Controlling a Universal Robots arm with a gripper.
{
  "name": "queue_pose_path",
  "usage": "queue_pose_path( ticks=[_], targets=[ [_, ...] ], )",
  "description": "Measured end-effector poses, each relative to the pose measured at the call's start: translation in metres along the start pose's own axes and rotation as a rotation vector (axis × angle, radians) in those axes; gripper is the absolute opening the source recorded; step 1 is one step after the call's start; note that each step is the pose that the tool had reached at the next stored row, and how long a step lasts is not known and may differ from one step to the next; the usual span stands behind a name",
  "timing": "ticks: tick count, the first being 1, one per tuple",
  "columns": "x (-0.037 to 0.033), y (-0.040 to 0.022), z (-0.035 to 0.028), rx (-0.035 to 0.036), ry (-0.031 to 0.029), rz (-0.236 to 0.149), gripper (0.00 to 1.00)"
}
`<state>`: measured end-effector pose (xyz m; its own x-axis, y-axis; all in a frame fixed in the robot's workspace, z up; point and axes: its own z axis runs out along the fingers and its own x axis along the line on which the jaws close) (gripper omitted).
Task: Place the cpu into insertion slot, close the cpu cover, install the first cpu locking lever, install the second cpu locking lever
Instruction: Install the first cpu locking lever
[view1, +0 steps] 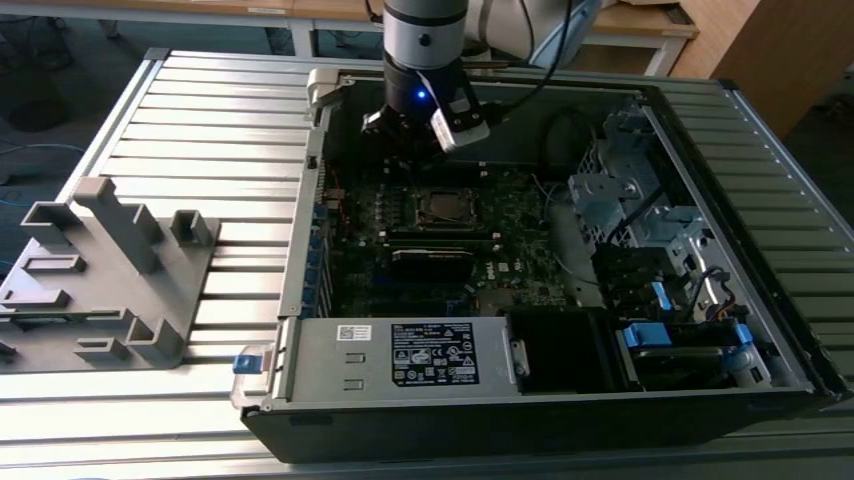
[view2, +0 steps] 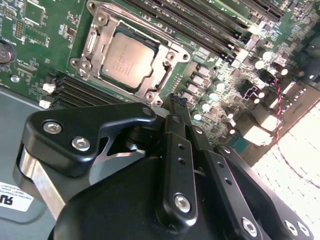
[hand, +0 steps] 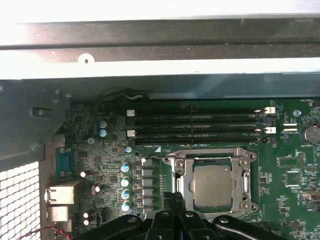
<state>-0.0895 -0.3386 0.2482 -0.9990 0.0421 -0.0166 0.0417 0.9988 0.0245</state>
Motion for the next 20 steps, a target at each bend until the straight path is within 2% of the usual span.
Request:
queue_pose_path(
  ticks=[20],
  targets=[
    [0.0025,-0.0001,-0.0035,0.0002,0.0001,0.0,0.1]
  ],
)
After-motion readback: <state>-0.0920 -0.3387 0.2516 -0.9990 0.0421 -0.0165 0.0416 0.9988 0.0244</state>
